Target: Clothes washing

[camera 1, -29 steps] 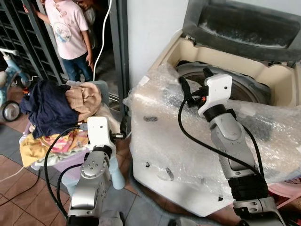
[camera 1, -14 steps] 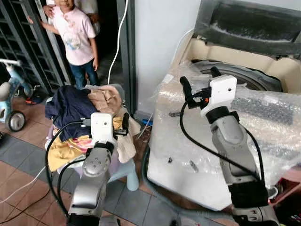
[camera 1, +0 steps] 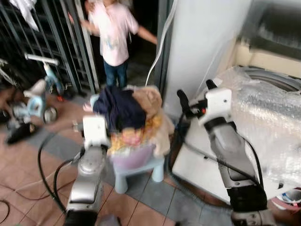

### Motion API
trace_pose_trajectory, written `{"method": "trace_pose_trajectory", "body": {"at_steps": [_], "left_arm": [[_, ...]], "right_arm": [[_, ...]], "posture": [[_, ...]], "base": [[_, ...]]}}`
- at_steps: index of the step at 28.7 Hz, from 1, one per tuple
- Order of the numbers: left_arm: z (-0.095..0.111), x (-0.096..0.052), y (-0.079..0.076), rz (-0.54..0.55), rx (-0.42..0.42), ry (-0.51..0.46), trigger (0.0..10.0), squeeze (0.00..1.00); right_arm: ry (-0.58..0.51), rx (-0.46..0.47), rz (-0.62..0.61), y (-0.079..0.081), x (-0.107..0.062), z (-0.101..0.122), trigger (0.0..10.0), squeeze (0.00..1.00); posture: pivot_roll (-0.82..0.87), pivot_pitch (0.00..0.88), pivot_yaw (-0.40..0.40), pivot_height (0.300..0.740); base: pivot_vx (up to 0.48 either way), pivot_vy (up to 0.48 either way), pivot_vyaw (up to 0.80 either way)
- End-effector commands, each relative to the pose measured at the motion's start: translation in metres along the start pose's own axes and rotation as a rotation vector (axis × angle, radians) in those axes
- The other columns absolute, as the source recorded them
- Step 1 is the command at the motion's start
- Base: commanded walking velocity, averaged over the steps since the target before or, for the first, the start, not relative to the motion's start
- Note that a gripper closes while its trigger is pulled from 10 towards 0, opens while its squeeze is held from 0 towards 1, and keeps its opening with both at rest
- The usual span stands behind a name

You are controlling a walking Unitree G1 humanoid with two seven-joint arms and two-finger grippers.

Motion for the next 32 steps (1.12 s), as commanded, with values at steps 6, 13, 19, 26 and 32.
{"method": "trace_pose_trajectory", "body": {"at_steps": [6,13,19,26,32], "left_arm": [[0.001,-0.001,-0.003,-0.007,0.003,-0.004,10.0,0.0],[-0.002,-0.001,-0.001,-0.005,-0.001,0.007,10.0,0.0],[-0.005,0.0,-0.003,-0.02,-0.001,0.023,10.0,0.0],[-0.006,0.0,-0.005,-0.038,0.0,0.032,10.0,0.0],[-0.008,0.001,-0.008,-0.04,-0.006,0.045,10.0,0.0]], "right_arm": [[0.058,-0.003,0.0,-0.003,-0.006,-0.013,10.0,1.0],[0.071,-0.025,0.025,0.0,-0.005,-0.015,10.0,1.0],[0.076,-0.024,0.032,0.001,-0.004,-0.016,10.0,0.13],[0.072,-0.026,0.064,0.006,-0.002,-0.014,10.0,0.0],[0.099,-0.036,0.115,0.012,-0.002,-0.019,10.0,0.0]], "posture": [[0.0,0.0,-0.015,0.74],[0.0,0.0,-0.012,0.74],[0.0,0.0,-0.012,0.74],[0.0,0.0,-0.012,0.74],[0.0,0.0,-0.02,0.74]], "base": [[0.041,0.0,0.0],[0.355,0.0,0.46],[0.434,0.0,0.0],[0.436,0.0,0.0],[0.271,0.0,0.0]]}}
Point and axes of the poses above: a point about 5 cm out from each wrist's last joint towards the gripper, its own x axis pointing out of the wrist towards the gripper, its own z axis along the axis of the wrist's last joint, y = z × x, the point moved 1 cm from there along x, pointing out of the wrist towards the gripper
